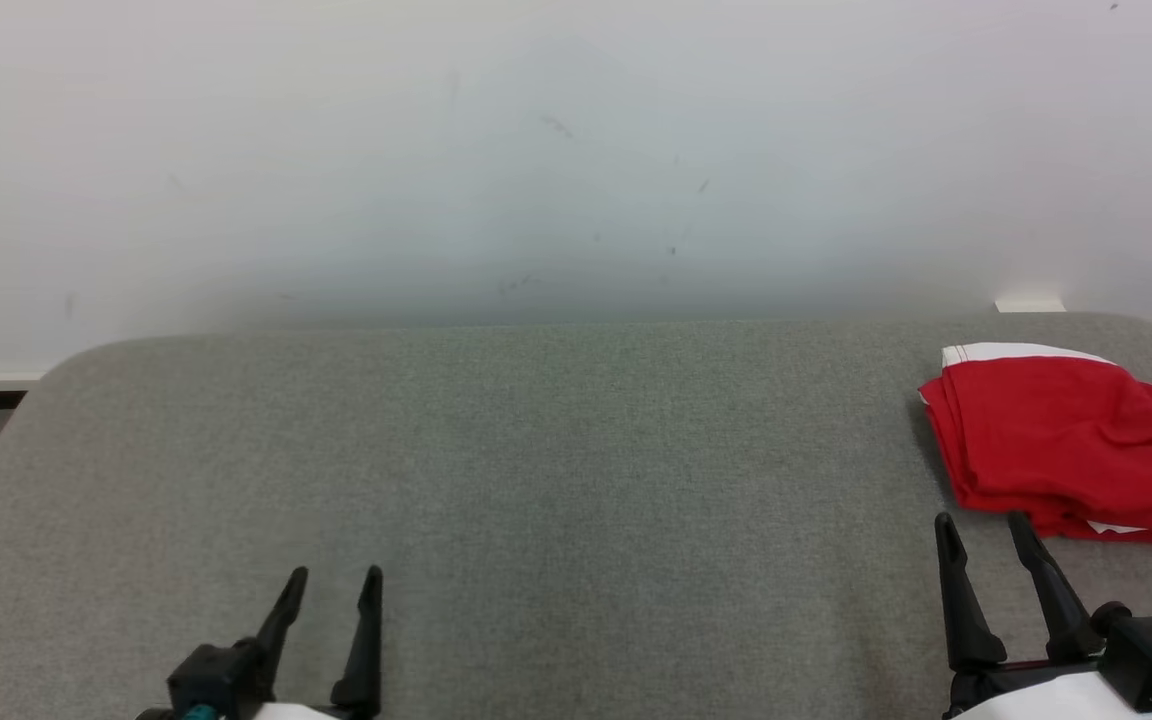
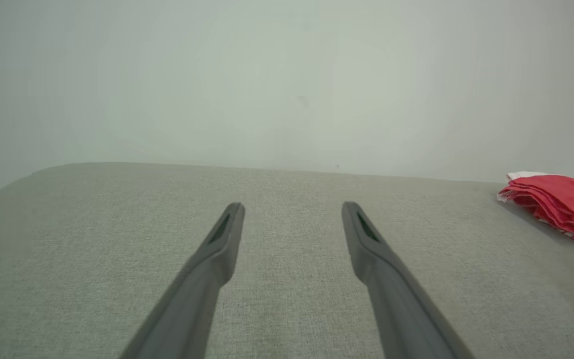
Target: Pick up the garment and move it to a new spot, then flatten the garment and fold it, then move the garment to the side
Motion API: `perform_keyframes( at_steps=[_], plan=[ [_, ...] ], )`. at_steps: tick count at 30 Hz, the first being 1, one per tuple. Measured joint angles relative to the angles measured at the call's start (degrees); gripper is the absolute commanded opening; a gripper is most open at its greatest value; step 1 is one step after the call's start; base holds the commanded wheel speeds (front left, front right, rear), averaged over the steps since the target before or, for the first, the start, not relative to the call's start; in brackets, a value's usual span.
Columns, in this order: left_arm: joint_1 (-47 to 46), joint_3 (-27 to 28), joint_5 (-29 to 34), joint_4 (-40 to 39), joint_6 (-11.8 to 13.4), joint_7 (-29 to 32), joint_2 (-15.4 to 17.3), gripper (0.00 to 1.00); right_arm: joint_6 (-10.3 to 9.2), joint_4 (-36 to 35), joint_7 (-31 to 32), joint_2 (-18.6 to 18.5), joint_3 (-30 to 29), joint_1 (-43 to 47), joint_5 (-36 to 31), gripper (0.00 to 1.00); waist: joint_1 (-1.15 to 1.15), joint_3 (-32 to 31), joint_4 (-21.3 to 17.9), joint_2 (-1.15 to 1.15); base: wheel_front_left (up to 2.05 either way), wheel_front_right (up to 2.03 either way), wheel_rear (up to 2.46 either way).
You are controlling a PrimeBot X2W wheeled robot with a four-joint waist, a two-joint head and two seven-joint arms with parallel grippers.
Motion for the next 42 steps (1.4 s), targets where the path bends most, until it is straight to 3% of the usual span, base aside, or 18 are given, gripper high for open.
perform_keyframes(
  at_steps=[28,29,35,42],
  plan=[
    [-1.53,0.35,-0.86,3.86,0.65,0.00,-0.01,1.00,0.00,1.80,-0.01,1.60,1.05,1.71,0.99,1.00,0.01,0.31,-0.83,0.00,0.00,0.00,0.00],
    [-1.43,0.35,-0.83,4.10,0.65,0.00,-0.03,0.00,0.01,2.05,0.01,1.65,1.15,1.80,0.97,0.00,0.01,0.30,-0.85,0.00,0.00,0.00,0.00],
    [0.74,0.29,-1.29,6.92,0.65,0.64,-0.44,0.00,0.02,4.44,0.45,1.78,1.13,3.78,1.54,0.00,0.01,0.33,-0.84,0.00,0.00,0.00,0.00],
    [0.60,1.36,-9.06,6.51,0.57,2.94,-0.45,0.00,0.02,4.23,2.53,1.79,0.03,3.85,8.34,0.00,0.01,0.47,-0.69,0.00,0.00,0.00,0.00]
  ],
)
